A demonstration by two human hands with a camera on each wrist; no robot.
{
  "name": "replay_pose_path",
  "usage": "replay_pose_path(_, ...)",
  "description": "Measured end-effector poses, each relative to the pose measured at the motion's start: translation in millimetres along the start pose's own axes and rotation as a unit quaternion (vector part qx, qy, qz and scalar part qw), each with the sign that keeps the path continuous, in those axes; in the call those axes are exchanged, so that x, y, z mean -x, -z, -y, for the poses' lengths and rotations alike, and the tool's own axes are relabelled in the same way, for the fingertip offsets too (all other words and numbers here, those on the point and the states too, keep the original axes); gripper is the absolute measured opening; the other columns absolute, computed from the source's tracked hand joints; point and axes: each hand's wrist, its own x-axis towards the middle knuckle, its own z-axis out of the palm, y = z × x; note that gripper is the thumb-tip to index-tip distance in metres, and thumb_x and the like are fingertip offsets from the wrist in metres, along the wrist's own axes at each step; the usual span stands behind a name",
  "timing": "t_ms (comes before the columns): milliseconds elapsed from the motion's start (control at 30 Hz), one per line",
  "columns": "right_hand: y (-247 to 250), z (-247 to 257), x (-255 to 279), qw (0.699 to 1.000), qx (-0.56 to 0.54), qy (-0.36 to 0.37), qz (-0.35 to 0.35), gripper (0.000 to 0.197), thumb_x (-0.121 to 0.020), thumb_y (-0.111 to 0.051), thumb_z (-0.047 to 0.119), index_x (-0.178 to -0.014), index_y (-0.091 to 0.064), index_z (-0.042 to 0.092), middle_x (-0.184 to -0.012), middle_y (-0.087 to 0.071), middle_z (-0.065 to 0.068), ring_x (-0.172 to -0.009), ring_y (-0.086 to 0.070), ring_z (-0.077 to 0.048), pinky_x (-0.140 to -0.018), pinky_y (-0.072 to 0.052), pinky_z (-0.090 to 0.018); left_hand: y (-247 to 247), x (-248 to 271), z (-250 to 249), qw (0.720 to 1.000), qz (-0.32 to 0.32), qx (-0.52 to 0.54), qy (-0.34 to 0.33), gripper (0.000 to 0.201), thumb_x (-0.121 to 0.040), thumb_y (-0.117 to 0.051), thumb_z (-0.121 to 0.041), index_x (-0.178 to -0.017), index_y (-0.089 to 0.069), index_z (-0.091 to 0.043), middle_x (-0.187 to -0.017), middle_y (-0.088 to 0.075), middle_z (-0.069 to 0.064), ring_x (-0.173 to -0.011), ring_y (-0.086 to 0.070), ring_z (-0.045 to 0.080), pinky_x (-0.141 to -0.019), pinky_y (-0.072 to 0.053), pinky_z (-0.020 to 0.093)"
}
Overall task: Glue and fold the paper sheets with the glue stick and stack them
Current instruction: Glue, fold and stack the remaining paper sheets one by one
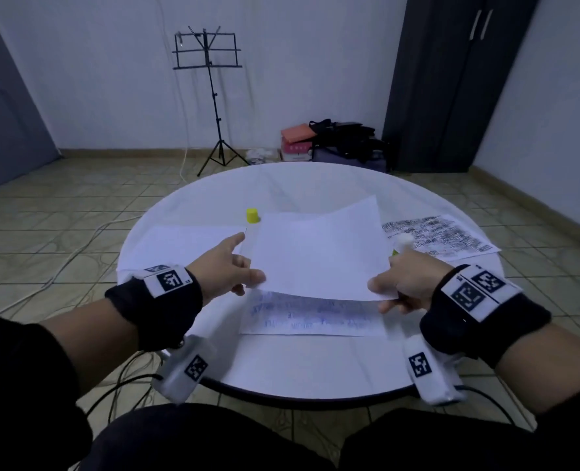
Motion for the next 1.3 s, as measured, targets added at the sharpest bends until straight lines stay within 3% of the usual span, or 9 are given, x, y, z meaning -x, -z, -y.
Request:
replay_pose_path(100,-2.3,-0.7,-1.5,0.995,0.098,-0.004,-0.006,0.026,-0.083,-0.066,0.006,-0.106,-0.054,0.000,-0.078,-0.062,-0.017,-0.070,-0.068,-0.035,-0.046,-0.036,-0.025,1.4,5.3,-0.8,0.994,0.039,-0.105,-0.010,0.097,-0.079,-0.075,-0.010,-0.145,-0.015,-0.046,-0.107,-0.055,-0.007,-0.054,-0.054,0.014,-0.061,-0.047,0.022)
replay_pose_path(167,-4.9,-0.3,-2.1,0.985,0.170,-0.018,0.006,0.033,-0.081,-0.070,0.014,-0.105,-0.059,-0.006,-0.075,-0.063,-0.017,-0.066,-0.060,-0.029,-0.050,-0.037,-0.025,2.0,5.6,-0.7,0.986,0.063,-0.154,-0.017,0.076,-0.079,-0.074,-0.009,-0.137,-0.038,-0.043,-0.109,-0.055,-0.007,-0.053,-0.052,0.013,-0.054,-0.044,0.015)
replay_pose_path(233,-7.8,-0.9,-3.5,0.976,0.216,-0.030,0.014,0.038,-0.080,-0.073,0.021,-0.105,-0.063,-0.006,-0.078,-0.065,-0.014,-0.069,-0.058,-0.025,-0.049,-0.035,-0.023,3.4,5.3,-0.2,0.977,0.072,-0.198,-0.014,0.042,-0.079,-0.075,-0.011,-0.111,-0.063,-0.036,-0.098,-0.063,-0.012,-0.051,-0.049,0.010,-0.052,-0.040,0.011)
replay_pose_path(300,-10.5,-2.1,-6.0,0.971,0.236,-0.040,0.012,0.040,-0.077,-0.077,0.024,-0.103,-0.066,-0.004,-0.074,-0.063,-0.010,-0.067,-0.056,-0.024,-0.047,-0.034,-0.021,4.9,3.0,2.1,0.972,0.084,-0.218,0.001,0.026,-0.078,-0.076,-0.014,-0.093,-0.070,-0.035,-0.073,-0.064,-0.014,-0.045,-0.046,0.005,-0.054,-0.039,0.012)
replay_pose_path(467,-18.6,-2.7,-9.3,0.955,0.293,-0.052,0.006,0.033,-0.077,-0.077,0.026,-0.095,-0.066,0.001,-0.065,-0.060,-0.005,-0.054,-0.051,-0.017,-0.046,-0.035,-0.022,1.9,-7.9,7.7,0.968,0.109,-0.222,0.036,0.018,-0.076,-0.079,-0.014,-0.083,-0.074,-0.030,-0.063,-0.058,-0.010,-0.054,-0.045,0.010,-0.056,-0.040,0.014)
replay_pose_path(667,-22.6,-6.6,-16.4,0.942,0.333,-0.038,0.019,0.044,-0.074,-0.078,0.030,-0.103,-0.065,0.000,-0.084,-0.063,-0.010,-0.073,-0.056,-0.024,-0.060,-0.041,-0.025,-3.1,-15.7,17.9,0.959,0.143,-0.239,0.046,0.020,-0.076,-0.078,-0.008,-0.087,-0.070,-0.022,-0.057,-0.053,-0.008,-0.042,-0.046,0.002,-0.048,-0.040,0.009)
replay_pose_path(900,-20.2,-7.3,-19.2,0.938,0.343,-0.039,0.020,0.044,-0.075,-0.078,0.033,-0.101,-0.065,0.000,-0.082,-0.066,-0.009,-0.074,-0.059,-0.023,-0.069,-0.044,-0.026,-1.6,-18.5,19.7,0.957,0.144,-0.245,0.048,0.020,-0.075,-0.079,-0.011,-0.085,-0.069,-0.025,-0.058,-0.053,-0.010,-0.045,-0.047,0.002,-0.051,-0.040,0.009)
replay_pose_path(1133,-19.4,-7.9,-20.1,0.941,0.334,-0.046,0.023,0.034,-0.072,-0.080,0.032,-0.079,-0.063,0.004,-0.061,-0.064,-0.006,-0.058,-0.055,-0.023,-0.057,-0.041,-0.024,-3.9,-16.7,17.8,0.952,0.141,-0.268,0.050,0.020,-0.077,-0.078,-0.015,-0.091,-0.070,-0.025,-0.064,-0.053,-0.008,-0.058,-0.049,0.010,-0.061,-0.040,0.016)
replay_pose_path(1300,-20.0,-6.0,-17.1,0.941,0.334,-0.048,0.027,0.032,-0.073,-0.080,0.030,-0.080,-0.066,0.001,-0.059,-0.064,-0.006,-0.059,-0.056,-0.023,-0.055,-0.041,-0.023,-3.9,-13.2,15.3,0.947,0.141,-0.285,0.045,0.019,-0.077,-0.077,-0.015,-0.090,-0.068,-0.026,-0.062,-0.053,-0.008,-0.056,-0.048,0.007,-0.055,-0.039,0.009)
